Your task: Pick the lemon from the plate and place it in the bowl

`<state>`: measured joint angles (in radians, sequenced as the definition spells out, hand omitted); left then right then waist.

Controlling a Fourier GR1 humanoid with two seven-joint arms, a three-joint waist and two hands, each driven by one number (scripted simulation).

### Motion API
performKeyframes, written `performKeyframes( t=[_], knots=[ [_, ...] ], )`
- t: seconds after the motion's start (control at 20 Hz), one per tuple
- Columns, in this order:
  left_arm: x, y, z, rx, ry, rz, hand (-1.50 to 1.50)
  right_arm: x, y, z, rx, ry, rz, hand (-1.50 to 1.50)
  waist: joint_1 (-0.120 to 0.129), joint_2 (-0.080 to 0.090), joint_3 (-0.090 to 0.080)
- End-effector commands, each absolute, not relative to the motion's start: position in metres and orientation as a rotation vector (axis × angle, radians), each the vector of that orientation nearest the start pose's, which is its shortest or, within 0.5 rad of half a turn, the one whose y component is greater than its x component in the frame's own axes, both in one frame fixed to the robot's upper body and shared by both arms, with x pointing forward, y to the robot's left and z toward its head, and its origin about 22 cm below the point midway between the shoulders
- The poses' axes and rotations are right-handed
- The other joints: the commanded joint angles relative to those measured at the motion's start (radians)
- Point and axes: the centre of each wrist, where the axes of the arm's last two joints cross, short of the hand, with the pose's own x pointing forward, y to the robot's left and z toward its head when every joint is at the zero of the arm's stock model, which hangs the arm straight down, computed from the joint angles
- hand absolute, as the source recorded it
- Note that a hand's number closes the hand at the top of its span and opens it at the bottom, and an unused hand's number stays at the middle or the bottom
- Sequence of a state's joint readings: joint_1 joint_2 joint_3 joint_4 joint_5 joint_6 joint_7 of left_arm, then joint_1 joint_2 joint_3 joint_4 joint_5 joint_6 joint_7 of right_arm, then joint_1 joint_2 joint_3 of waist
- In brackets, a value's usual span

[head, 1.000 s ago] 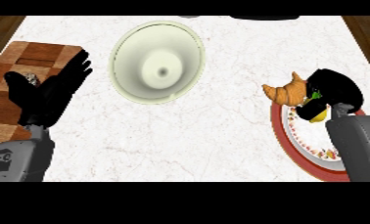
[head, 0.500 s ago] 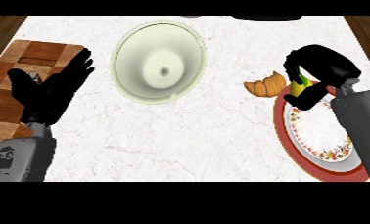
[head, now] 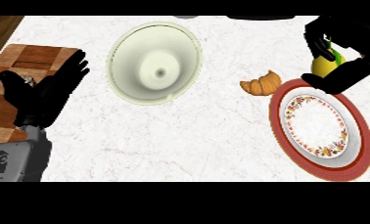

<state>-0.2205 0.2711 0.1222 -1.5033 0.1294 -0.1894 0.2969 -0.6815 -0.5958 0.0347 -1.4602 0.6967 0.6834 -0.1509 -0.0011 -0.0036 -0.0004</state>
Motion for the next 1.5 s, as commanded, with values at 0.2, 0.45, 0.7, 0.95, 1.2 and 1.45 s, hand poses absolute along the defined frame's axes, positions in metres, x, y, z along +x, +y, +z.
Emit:
performKeyframes(
  t=[0.2,0.45,0.7,0.95,1.2,1.45],
  knots=[
    [0.295,0.293,0.059,0.022,-1.418,-0.203,0.00,0.327,-0.244,0.318,-0.643,-1.600,1.580,1.50,0.002,-0.001,-0.001],
    [0.295,0.293,0.059,0.031,-1.425,-0.221,0.00,0.335,-0.207,0.323,-0.451,-1.653,1.500,1.50,0.001,-0.002,-0.002],
    [0.298,0.297,0.066,0.036,-1.416,-0.222,0.00,0.333,-0.146,0.330,-0.410,-1.673,1.429,1.50,0.007,-0.001,-0.001],
    [0.296,0.290,0.066,0.021,-1.414,-0.224,0.00,0.330,-0.110,0.324,-0.420,-1.732,1.370,1.50,0.011,0.003,0.000],
    [0.287,0.292,0.058,0.020,-1.418,-0.221,0.00,0.333,-0.060,0.328,-0.414,-1.759,1.327,1.50,0.018,0.003,0.000],
    [0.281,0.289,0.070,0.025,-1.435,-0.228,0.00,0.357,-0.031,0.307,-0.466,-1.748,1.296,1.50,0.027,0.006,0.000]
  ],
)
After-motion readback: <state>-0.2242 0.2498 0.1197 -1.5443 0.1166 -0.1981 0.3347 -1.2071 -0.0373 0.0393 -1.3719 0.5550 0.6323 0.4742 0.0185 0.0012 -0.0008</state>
